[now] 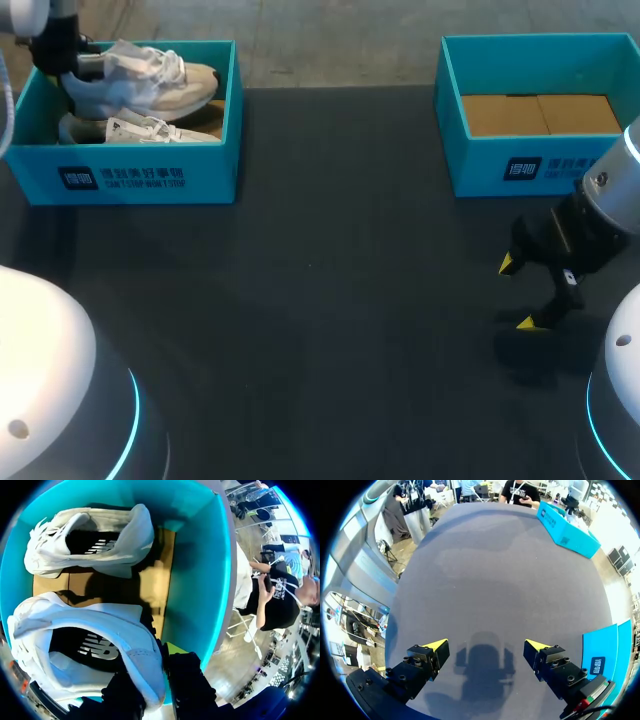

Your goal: Take the shoe out of the shoebox, open the shoe tongue, remove and reinsert the insole, then place the shoe into the shoebox

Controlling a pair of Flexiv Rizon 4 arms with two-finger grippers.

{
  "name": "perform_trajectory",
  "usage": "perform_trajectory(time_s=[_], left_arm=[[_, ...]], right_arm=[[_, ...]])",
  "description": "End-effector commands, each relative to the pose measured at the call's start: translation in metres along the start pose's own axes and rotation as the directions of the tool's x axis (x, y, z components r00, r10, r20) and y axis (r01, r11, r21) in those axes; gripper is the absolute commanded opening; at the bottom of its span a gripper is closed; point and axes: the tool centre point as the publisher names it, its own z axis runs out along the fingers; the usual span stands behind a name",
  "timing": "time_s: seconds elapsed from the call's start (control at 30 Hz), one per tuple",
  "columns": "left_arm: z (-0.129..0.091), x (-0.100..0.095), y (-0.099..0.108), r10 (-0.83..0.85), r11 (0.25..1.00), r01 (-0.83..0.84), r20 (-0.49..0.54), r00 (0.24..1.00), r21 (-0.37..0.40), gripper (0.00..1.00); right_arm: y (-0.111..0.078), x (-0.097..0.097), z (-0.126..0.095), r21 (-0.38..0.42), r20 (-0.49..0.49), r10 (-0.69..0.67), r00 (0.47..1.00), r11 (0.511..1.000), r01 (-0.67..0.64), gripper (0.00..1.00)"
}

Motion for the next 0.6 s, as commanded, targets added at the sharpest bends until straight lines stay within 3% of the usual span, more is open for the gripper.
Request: perform_trajectory(time_s=[0.03, 0.6], left_arm=[[0.008, -0.003, 0.003, 0.003, 1.0, -0.003, -0.003, 1.0, 0.008, 0.0], [0.033, -0.012, 0.003, 0.001, 0.998, 0.0, -0.02, 1.0, 0.055, 0.0]], right_arm=[[0.0, 0.001, 0.001, 0.003, 0.002, 0.001, 1.0, 1.0, -0.001, 1.0], [0.0, 0.001, 0.001, 0.003, 0.002, 0.001, 1.0, 1.0, -0.001, 1.0]])
